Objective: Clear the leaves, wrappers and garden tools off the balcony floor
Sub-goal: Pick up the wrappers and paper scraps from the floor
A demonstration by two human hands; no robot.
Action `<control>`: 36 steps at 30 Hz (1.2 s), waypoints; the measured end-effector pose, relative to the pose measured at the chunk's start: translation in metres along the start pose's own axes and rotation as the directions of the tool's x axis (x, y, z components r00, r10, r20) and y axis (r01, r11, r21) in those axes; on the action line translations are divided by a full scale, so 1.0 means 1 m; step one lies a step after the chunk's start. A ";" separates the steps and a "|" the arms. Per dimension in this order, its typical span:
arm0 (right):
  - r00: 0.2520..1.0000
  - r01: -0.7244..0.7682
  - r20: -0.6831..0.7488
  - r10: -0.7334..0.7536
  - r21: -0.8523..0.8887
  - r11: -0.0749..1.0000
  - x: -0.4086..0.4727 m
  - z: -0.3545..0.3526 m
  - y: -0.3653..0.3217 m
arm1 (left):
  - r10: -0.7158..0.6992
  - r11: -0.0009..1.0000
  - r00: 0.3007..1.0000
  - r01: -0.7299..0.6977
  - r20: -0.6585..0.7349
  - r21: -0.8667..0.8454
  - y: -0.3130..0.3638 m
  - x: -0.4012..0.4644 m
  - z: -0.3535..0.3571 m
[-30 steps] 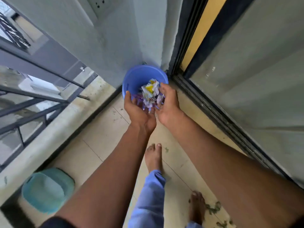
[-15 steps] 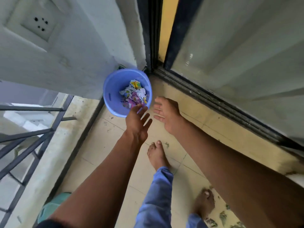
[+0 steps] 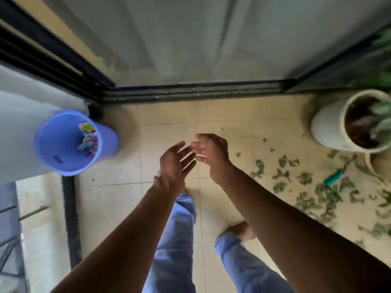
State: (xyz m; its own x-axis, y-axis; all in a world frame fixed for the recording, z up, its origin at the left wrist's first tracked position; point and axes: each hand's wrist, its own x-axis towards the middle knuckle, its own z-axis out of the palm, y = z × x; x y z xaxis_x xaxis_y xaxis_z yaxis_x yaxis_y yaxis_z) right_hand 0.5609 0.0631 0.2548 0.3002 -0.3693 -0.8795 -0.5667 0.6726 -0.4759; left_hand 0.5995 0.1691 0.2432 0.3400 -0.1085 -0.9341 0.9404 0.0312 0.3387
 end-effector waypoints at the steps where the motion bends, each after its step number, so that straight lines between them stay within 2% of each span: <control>1: 1.000 0.008 -0.019 -0.007 0.046 0.999 -0.002 -0.026 0.002 | -0.005 0.999 1.000 0.004 0.013 0.044 -0.016 -0.005 0.019; 8: 0.981 0.079 -0.192 -0.016 0.324 0.943 -0.018 -0.220 0.033 | -0.051 0.936 0.993 0.012 0.102 0.352 -0.152 -0.047 0.143; 14: 0.955 0.084 -0.291 0.064 0.468 0.880 -0.049 -0.399 0.065 | -0.140 0.838 0.980 0.042 0.141 0.545 -0.288 -0.086 0.236; 18: 0.926 0.138 -0.361 0.110 0.597 0.791 -0.069 -0.503 0.087 | -0.226 0.739 0.952 0.031 0.205 0.673 -0.373 -0.113 0.293; 23: 0.847 0.272 -0.502 0.174 0.691 0.670 -0.083 -0.602 0.115 | -0.334 0.593 0.912 0.008 0.237 0.805 -0.457 -0.143 0.358; 27: 0.782 0.351 -0.585 0.215 0.698 0.624 -0.081 -0.671 0.133 | -0.380 0.484 0.894 -0.026 0.237 0.875 -0.511 -0.158 0.407; 33: 0.713 0.408 -0.628 0.311 0.733 0.544 -0.074 -0.773 0.151 | -0.431 0.321 0.882 -0.045 0.188 0.946 -0.590 -0.165 0.482; 36: 0.705 0.397 -0.614 0.355 0.756 0.520 -0.073 -0.820 0.153 | -0.435 0.251 0.886 -0.053 0.162 0.966 -0.628 -0.175 0.523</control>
State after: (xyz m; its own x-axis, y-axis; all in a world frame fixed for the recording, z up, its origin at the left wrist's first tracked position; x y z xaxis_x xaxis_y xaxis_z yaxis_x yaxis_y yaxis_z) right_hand -0.1772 -0.3328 0.2527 -0.4608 -0.4156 -0.7842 0.4045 0.6881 -0.6024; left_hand -0.0545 -0.3508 0.2531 -0.1087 -0.2703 -0.9566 0.2108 -0.9467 0.2436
